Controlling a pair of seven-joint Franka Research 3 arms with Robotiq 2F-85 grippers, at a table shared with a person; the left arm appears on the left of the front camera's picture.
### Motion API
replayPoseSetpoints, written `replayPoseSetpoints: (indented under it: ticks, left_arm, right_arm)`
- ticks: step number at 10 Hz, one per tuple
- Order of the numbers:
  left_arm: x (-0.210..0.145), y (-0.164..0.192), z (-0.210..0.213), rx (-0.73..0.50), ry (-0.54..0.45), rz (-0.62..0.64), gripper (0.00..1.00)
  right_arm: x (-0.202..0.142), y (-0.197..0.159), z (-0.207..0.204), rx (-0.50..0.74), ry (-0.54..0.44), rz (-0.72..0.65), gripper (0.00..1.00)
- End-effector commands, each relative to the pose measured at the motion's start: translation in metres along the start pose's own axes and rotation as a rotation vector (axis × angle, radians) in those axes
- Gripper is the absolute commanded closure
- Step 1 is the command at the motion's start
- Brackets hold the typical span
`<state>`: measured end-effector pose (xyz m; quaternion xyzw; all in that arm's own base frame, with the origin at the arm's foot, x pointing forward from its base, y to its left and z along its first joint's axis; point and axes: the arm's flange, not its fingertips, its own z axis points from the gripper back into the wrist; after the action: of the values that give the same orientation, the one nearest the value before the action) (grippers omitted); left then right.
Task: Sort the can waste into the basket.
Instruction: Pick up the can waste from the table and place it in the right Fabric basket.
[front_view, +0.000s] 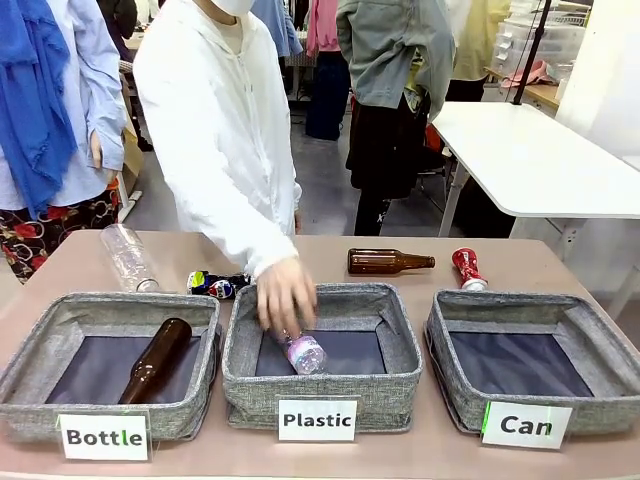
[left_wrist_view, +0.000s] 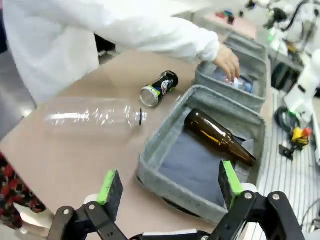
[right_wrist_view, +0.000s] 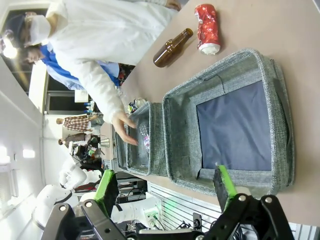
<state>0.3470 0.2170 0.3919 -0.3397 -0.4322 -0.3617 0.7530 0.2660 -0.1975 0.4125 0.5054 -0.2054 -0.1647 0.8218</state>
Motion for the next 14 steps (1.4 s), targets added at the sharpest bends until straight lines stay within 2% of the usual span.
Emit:
replayPoseSetpoints:
  ticks: [1, 3, 4, 6, 9, 11, 12, 14]
  left_arm:
    - [-0.030, -0.016, 0.002, 0.034, -0.114, 0.020, 0.00]
    - [-0.053, -0.024, 0.004, 0.056, -0.153, 0.048, 0.00]
    - [-0.051, -0.021, 0.003, 0.052, -0.147, 0.044, 0.00]
    - [-0.010, -0.007, -0.011, 0.012, -0.058, -0.007, 0.00]
    - [0.112, 0.015, -0.086, -0.062, 0.223, -0.169, 0.00]
    - [0.178, 0.017, -0.160, -0.110, 0.418, -0.284, 0.00]
    - [0.204, 0.015, -0.205, -0.146, 0.553, -0.352, 0.00]
    - [0.226, 0.008, -0.272, -0.199, 0.714, -0.472, 0.00]
  right_arm:
    - [0.003, -0.001, 0.000, 0.029, -0.017, 0.026, 0.00]
    - [0.003, -0.001, 0.000, 0.029, -0.017, 0.026, 0.00]
    - [0.003, -0.001, 0.000, 0.029, -0.017, 0.026, 0.00]
    - [0.003, -0.001, 0.000, 0.029, -0.017, 0.026, 0.00]
    - [0.003, -0.001, 0.000, 0.029, -0.017, 0.026, 0.00]
    - [0.003, -0.001, 0.000, 0.029, -0.017, 0.026, 0.00]
    - [0.003, -0.001, 0.000, 0.029, -0.017, 0.026, 0.00]
    - [0.003, -0.001, 0.000, 0.029, -0.017, 0.026, 0.00]
